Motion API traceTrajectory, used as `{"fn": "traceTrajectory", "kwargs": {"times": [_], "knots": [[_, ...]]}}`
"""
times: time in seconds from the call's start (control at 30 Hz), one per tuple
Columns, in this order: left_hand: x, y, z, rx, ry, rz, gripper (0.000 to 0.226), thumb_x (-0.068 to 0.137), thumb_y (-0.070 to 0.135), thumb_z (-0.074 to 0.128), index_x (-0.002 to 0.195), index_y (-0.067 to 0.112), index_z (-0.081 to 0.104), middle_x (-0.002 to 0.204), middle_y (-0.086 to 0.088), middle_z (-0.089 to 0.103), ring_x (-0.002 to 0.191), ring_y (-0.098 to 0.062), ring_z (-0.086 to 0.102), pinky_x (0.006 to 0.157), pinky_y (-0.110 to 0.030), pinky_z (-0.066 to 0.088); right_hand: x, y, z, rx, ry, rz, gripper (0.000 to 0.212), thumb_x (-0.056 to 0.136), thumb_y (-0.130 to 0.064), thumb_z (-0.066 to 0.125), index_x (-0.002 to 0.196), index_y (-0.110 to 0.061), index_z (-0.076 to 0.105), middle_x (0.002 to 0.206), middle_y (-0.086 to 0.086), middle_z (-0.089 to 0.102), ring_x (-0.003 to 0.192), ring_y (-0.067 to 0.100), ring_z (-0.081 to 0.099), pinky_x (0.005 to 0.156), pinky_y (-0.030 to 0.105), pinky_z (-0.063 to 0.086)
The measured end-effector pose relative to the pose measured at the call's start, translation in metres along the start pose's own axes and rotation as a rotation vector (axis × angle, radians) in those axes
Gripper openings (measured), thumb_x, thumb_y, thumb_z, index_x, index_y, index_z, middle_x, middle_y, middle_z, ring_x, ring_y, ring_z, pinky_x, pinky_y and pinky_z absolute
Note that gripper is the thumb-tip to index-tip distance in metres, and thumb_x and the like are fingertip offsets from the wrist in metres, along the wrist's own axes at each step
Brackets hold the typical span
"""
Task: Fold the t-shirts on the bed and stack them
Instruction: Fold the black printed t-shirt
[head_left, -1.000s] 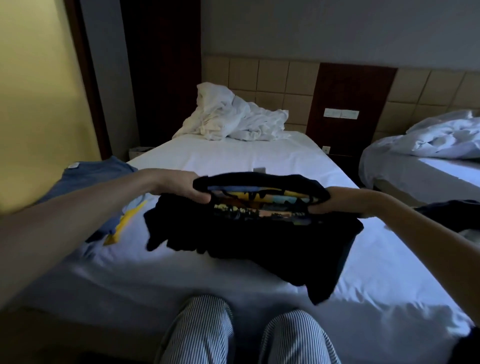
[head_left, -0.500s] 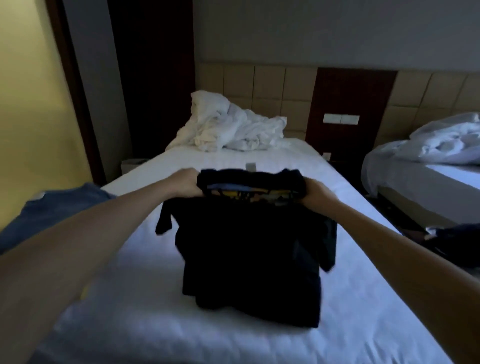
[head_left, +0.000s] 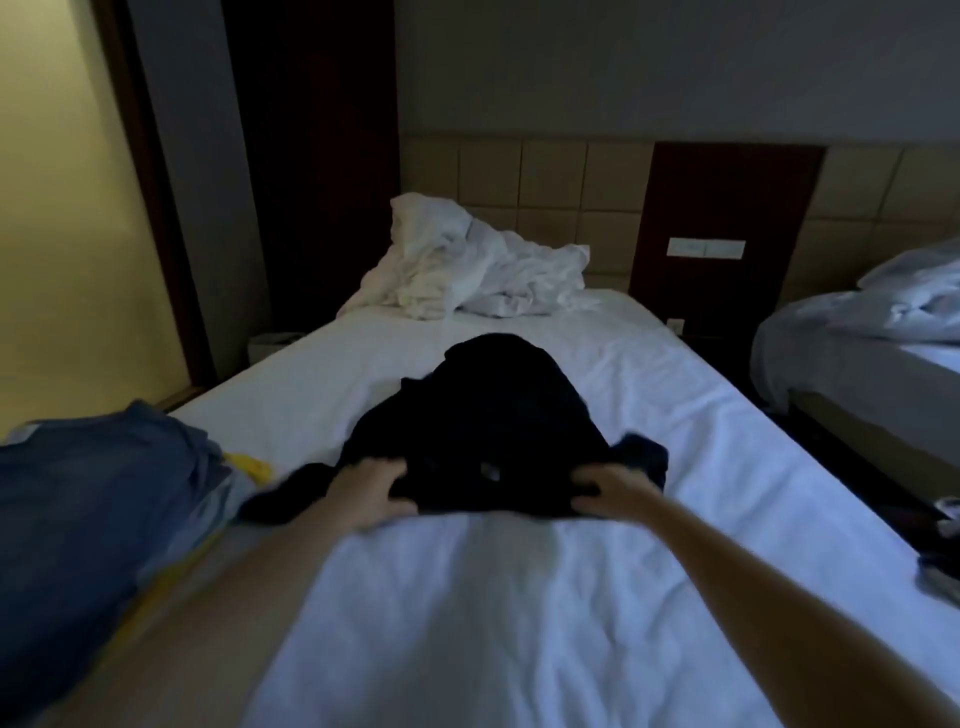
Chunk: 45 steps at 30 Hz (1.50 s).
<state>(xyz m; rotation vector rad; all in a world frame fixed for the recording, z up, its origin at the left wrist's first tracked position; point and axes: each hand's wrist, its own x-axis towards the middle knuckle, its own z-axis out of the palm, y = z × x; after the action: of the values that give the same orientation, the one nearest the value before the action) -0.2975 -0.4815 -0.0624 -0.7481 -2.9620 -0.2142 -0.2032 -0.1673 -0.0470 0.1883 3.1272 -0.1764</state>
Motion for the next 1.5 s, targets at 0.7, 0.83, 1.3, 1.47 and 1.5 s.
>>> {"fn": "traceTrajectory", "kwargs": {"times": [0.7,0.83,1.3,1.47,1.5], "knots": [[-0.121,-0.028,0.037,-0.108,0.565,0.445,0.041,0.098,0.055,0.026,0.096,0.024,0.054,0.076,0.001,0.068,0.073,-0.010,0.058,0.053,-0.024,0.046,-0.127,0.050,0.049,0.164,0.494,-0.256,0.015,0.084,-0.033,0.053,0.096,-0.025,0.051,0.086,0.006,0.065,0.071,0.025,0.060,0.053,0.032,0.042],[-0.153,-0.025,0.037,-0.190,0.210,0.350,0.037,0.092,0.045,0.053,0.112,0.019,0.067,0.096,0.003,0.066,0.088,-0.017,0.065,0.068,-0.024,0.049,-0.153,0.051,0.050,-0.057,0.386,-0.376,0.032,0.070,-0.033,0.068,0.100,-0.023,0.066,0.087,-0.005,0.069,0.073,0.017,0.067,0.051,0.023,0.046],[-0.249,0.017,0.042,-0.251,0.171,0.088,0.063,0.079,0.058,0.035,0.118,0.021,0.067,0.093,-0.006,0.059,0.092,-0.025,0.057,0.079,-0.033,0.046,-0.256,0.035,0.067,0.074,0.134,-0.021,0.039,0.088,-0.031,0.057,0.127,-0.035,0.054,0.110,-0.002,0.050,0.114,0.022,0.045,0.087,0.022,0.025],[-0.257,0.029,0.027,-0.411,0.044,-0.038,0.035,0.093,0.030,0.057,0.125,0.018,0.061,0.118,-0.008,0.055,0.117,-0.023,0.046,0.095,-0.028,0.036,-0.276,0.005,0.061,-0.025,0.153,-0.054,0.088,0.060,-0.069,0.022,0.131,-0.028,0.053,0.139,-0.004,0.044,0.130,0.022,0.030,0.101,0.032,0.015],[-0.257,0.028,0.022,-0.539,0.079,-0.069,0.031,0.093,0.024,0.058,0.121,0.013,0.063,0.118,-0.008,0.057,0.116,-0.022,0.049,0.091,-0.024,0.036,-0.276,-0.002,0.060,-0.071,0.120,-0.062,0.087,0.064,-0.069,0.023,0.136,-0.026,0.047,0.145,-0.006,0.037,0.133,0.022,0.025,0.103,0.032,0.012]]}}
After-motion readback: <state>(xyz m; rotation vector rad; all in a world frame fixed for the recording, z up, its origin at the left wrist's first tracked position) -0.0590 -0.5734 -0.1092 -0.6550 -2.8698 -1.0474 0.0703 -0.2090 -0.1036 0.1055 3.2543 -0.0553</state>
